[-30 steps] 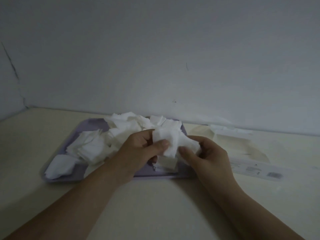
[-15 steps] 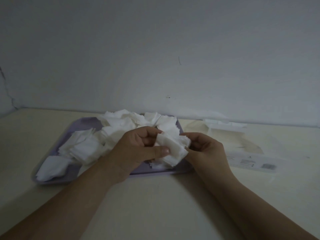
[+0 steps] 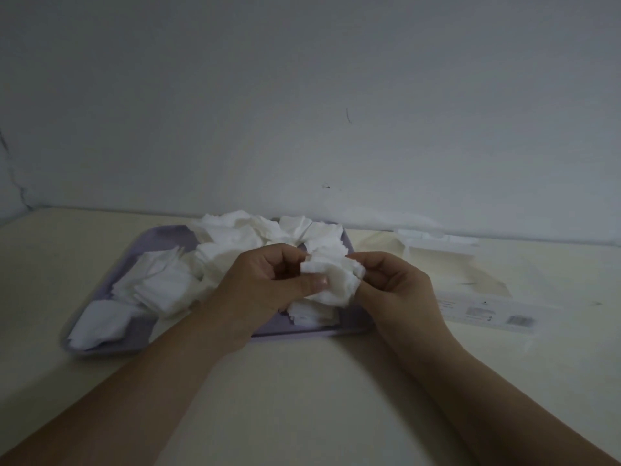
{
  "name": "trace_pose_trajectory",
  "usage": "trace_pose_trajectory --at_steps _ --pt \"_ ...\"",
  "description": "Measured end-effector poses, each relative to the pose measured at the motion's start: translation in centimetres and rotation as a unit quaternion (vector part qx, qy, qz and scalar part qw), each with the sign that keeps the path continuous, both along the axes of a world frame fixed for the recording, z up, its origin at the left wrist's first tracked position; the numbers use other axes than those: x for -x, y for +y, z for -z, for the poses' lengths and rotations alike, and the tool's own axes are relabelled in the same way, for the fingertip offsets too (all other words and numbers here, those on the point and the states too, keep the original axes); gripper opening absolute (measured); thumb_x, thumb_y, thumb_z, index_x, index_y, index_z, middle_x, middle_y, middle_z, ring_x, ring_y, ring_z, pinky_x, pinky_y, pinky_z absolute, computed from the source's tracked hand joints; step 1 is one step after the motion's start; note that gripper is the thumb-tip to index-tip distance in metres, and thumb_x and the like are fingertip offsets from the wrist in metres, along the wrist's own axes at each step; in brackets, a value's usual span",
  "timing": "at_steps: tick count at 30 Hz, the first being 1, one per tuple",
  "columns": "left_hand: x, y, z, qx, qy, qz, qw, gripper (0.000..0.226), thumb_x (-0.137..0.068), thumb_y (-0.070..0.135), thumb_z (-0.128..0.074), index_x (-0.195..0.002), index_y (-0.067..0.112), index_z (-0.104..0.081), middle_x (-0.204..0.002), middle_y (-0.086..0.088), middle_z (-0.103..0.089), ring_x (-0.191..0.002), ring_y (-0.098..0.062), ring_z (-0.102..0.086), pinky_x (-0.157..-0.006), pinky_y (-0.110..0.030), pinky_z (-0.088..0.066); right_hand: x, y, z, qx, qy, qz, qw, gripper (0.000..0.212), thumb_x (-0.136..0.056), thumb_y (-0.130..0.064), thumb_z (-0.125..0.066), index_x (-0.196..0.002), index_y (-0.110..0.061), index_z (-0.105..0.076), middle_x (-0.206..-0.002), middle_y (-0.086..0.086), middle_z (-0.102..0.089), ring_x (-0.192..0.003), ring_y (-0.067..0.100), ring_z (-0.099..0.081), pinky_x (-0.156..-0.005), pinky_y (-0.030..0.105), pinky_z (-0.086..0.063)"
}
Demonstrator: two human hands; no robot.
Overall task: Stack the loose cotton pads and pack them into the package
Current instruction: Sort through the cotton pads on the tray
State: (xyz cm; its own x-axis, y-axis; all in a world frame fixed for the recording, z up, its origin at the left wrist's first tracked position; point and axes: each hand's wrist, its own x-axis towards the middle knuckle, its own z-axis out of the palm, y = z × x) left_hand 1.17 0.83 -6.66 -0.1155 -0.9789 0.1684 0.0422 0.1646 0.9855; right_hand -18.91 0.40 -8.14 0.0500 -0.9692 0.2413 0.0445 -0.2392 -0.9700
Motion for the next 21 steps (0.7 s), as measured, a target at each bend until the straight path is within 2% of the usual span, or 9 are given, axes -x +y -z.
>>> trace_pose_trajectory --at_steps 3,7,9,11,14,16,18,21 --pt "0.02 -0.21 0.32 -0.001 -0.015 -0.017 1.0 0.012 -0.078 0.008 -0.083 -0.087 0.01 -0.075 -0.077 -0.016 -0.065 -0.056 -0.011 -0.055 -0.05 -0.022 -0.045 -0.13 0.12 -0.13 0.008 -0.001 -0.015 1.0 0.018 -0.091 0.005 -0.071 -0.105 -0.006 -0.075 -0.098 0.009 -0.082 -0.1 0.029 -0.077 -0.098 0.047 -0.059" --pt "-0.1 -0.16 0.33 0.003 -0.029 -0.041 0.999 0.022 -0.077 0.01 -0.085 -0.092 0.004 -0.07 -0.089 -0.036 -0.065 -0.061 -0.016 -0.056 -0.051 -0.026 -0.047 -0.24 0.27 -0.25 0.014 -0.001 -0.037 0.999 0.018 -0.093 0.002 -0.07 -0.107 -0.008 -0.075 -0.101 0.008 -0.081 -0.1 0.025 -0.078 -0.096 0.042 -0.059" --pt "0.02 -0.09 0.32 0.017 -0.038 -0.066 0.997 0.028 -0.073 0.012 -0.089 -0.089 0.006 -0.066 -0.091 -0.031 -0.068 -0.065 -0.019 -0.061 -0.055 -0.029 -0.05 -0.18 0.29 -0.2 0.01 -0.015 -0.044 0.999 0.021 -0.094 0.005 -0.067 -0.11 -0.007 -0.074 -0.103 0.012 -0.081 -0.103 0.029 -0.077 -0.099 0.045 -0.058" --pt "0.16 -0.04 0.34 0.04 -0.046 -0.099 0.993 0.031 -0.07 0.014 -0.092 -0.084 0.008 -0.064 -0.088 -0.029 -0.068 -0.07 -0.026 -0.06 -0.064 -0.037 -0.053 -0.15 0.23 -0.1 0.001 -0.033 -0.051 0.998 0.027 -0.093 0.009 -0.067 -0.114 -0.006 -0.071 -0.105 0.017 -0.08 -0.106 0.039 -0.074 -0.102 0.054 -0.055" --pt "0.3 -0.04 0.47 0.063 -0.039 -0.119 0.99 0.026 -0.072 0.013 -0.091 -0.083 0.007 -0.068 -0.088 -0.028 -0.068 -0.073 -0.026 -0.06 -0.07 -0.039 -0.053 -0.02 0.06 -0.03 -0.018 -0.036 -0.072 0.997 0.047 -0.078 0.004 -0.067 -0.123 -0.01 -0.069 -0.109 0.022 -0.077 -0.113 0.051 -0.066 -0.104 0.064 -0.047" --pt "0.35 -0.05 0.58 0.071 -0.032 -0.122 0.989 0.02 -0.076 0.013 -0.088 -0.085 0.008 -0.071 -0.087 -0.026 -0.071 -0.073 -0.025 -0.062 -0.068 -0.035 -0.053 -0.01 0.12 -0.23 -0.022 -0.023 -0.084 0.996 0.055 -0.075 0.004 -0.073 -0.127 -0.013 -0.067 -0.112 0.016 -0.078 -0.115 0.042 -0.069 -0.103 0.057 -0.052" --pt "0.38 -0.09 0.53 0.077 -0.03 -0.125 0.989 0.011 -0.08 0.012 -0.085 -0.082 0.016 -0.075 -0.081 -0.018 -0.074 -0.069 -0.02 -0.064 -0.063 -0.029 -0.053 -0.06 0.17 -0.25 -0.018 -0.012 -0.081 0.997 0.055 -0.08 0.006 -0.08 -0.129 -0.014 -0.066 -0.113 0.009 -0.079 -0.111 0.029 -0.073 -0.1 0.048 -0.056" --pt "0.46 -0.16 0.61 0.074 -0.037 -0.122 0.989 0.017 -0.082 0.009 -0.083 -0.078 0.025 -0.078 -0.071 -0.001 -0.073 -0.062 -0.011 -0.064 -0.059 -0.023 -0.051 -0.08 -0.1 0.19 -0.009 -0.005 -0.051 0.999 0.041 -0.092 0.007 -0.069 -0.129 -0.011 -0.064 -0.113 0.01 -0.078 -0.111 0.029 -0.074 -0.1 0.053 -0.057"
